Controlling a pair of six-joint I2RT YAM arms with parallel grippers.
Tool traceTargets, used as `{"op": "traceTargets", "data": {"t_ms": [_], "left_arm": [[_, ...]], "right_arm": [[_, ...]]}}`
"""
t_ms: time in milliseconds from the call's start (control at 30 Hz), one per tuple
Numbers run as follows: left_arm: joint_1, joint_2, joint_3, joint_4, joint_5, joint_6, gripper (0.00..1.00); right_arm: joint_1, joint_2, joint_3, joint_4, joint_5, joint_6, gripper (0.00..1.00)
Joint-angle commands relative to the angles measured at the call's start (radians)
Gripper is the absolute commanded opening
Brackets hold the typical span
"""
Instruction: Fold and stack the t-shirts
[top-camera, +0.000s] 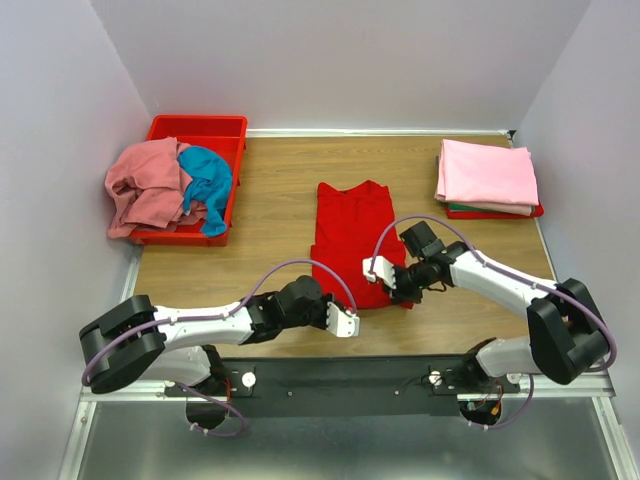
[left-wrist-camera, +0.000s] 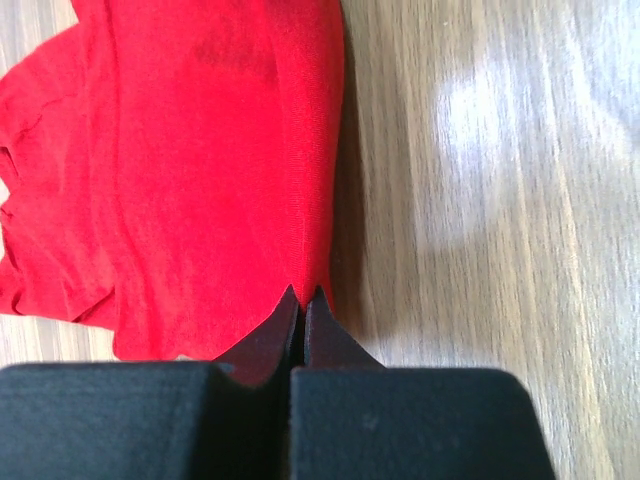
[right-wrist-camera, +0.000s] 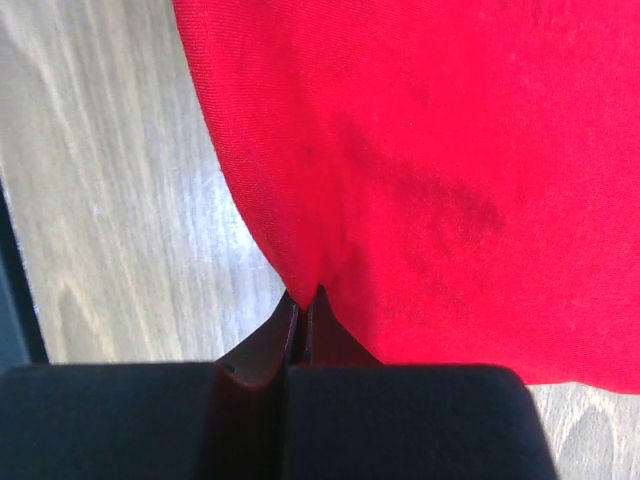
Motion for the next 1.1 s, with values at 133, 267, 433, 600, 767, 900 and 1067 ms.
{"op": "traceTargets", "data": {"t_ms": [133,267,433,600,767,900,1067], "left_arm": [[0.000,-0.032,-0.005,-0.029,0.092,-0.002,0.00],[0.000,-0.046,0.009,-0.059,0.118,-0.014,0.00],[-0.001,-0.063,0.044,-0.119,0.156,-0.042,0.00],[-0.001,-0.069,0.076,-0.165,0.205,-0.065,0.00],[-0.003,-0.092,0.110,-0.222,0.233,-0.066,0.00],[-0.006,-0.112,0.132,-0.274,0.245,-0.066,0.00],[-0.011,-0.123,0.173,-0.365,0.293,-0.082,0.00]], "right_arm": [[-0.010,-0.052,0.030,-0.090,-0.065,-0.038,0.00],[-0.010,-0.098,0.036,-0.115,-0.080,-0.033,0.00],[-0.010,-0.166,0.045,-0.184,-0.077,-0.039,0.00],[-0.010,-0.199,0.073,-0.285,-0.063,-0.078,0.00],[-0.010,-0.219,0.116,-0.377,-0.065,-0.105,0.00],[-0.010,-0.226,0.125,-0.419,-0.075,-0.128,0.00],[-0.010,-0.240,0.151,-0.472,-0.111,-0.141,0.00]]}}
